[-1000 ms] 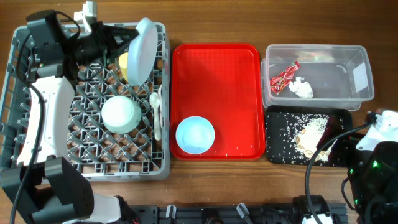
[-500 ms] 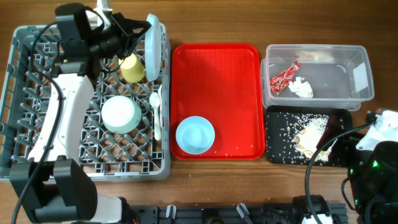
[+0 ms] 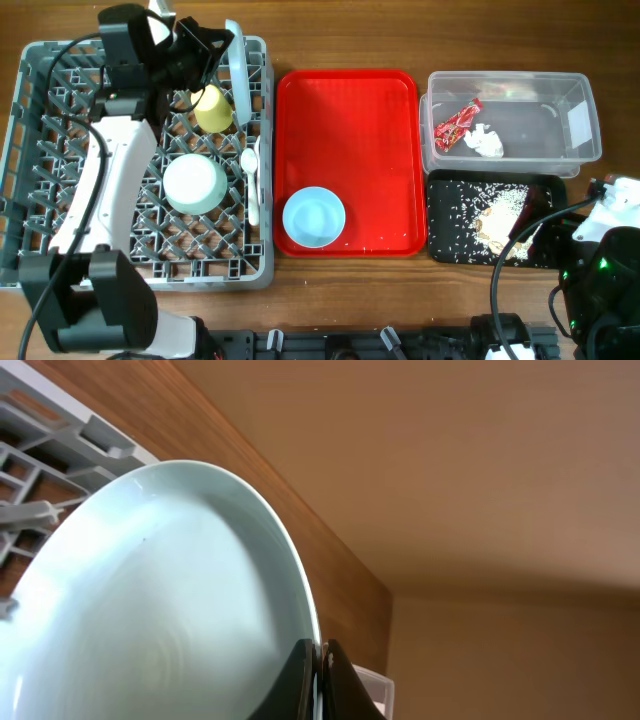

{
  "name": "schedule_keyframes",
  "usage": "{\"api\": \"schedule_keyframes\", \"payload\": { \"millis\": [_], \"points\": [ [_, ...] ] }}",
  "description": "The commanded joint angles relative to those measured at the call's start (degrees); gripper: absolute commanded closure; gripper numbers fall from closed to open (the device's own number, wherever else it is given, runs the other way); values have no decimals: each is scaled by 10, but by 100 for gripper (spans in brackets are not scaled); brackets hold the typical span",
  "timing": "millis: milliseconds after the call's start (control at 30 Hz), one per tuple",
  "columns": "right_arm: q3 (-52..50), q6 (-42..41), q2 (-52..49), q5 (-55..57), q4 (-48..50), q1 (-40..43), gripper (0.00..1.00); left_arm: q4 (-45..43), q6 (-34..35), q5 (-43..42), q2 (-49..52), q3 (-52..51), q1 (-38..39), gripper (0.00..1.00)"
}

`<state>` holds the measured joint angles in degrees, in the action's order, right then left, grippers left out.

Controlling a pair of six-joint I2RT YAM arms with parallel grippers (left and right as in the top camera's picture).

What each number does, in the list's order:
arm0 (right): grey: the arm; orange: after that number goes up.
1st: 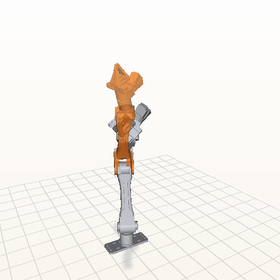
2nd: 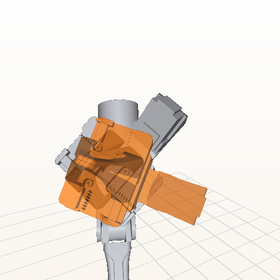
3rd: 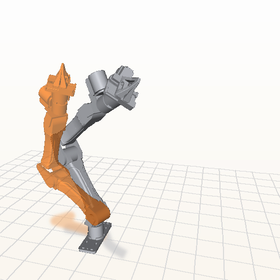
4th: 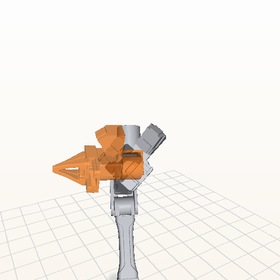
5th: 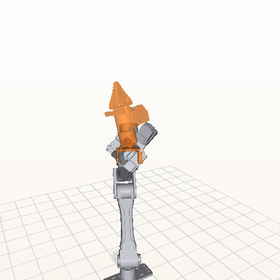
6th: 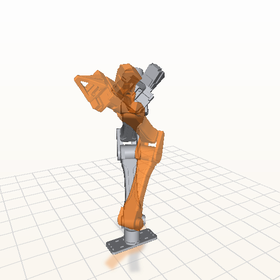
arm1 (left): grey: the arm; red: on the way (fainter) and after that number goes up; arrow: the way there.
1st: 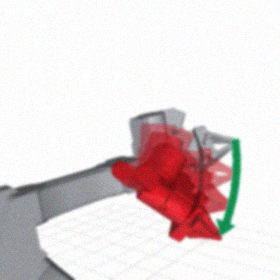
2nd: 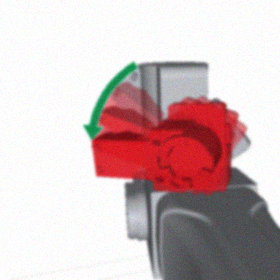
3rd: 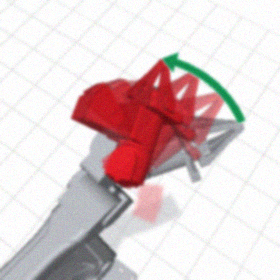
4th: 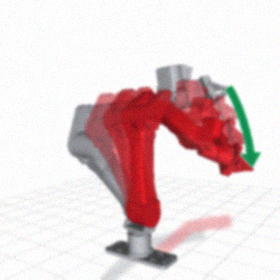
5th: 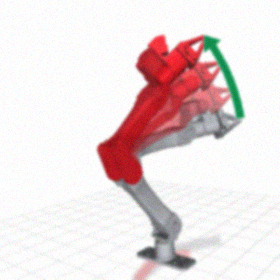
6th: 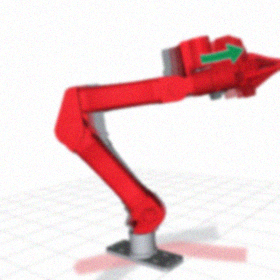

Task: Sort waste into correct bins and load items into the dishwasher rack
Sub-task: 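Stand the plate upright in the rack slots and open the gripper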

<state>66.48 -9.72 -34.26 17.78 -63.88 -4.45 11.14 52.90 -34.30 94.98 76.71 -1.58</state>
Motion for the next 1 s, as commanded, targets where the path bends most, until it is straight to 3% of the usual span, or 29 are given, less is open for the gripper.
{"api": "schedule_keyframes", "payload": {
  "millis": [0, 400, 667, 967],
  "points": [
    [4, 7, 1, -3, 2, -2, 0, -18, 0, 5, 35, 3, 3, 96],
    [4, 7, 1, -3, 2, -2, 0, -47, -133, -105, 56, 3, 2, 96],
    [4, 7, 1, -3, 2, -2, 0, -29, -166, -98, 56, 3, 2, 96],
    [4, 7, 1, -3, 2, -2, 0, 22, -212, -33, 57, 2, 2, 96]
  ]
}}
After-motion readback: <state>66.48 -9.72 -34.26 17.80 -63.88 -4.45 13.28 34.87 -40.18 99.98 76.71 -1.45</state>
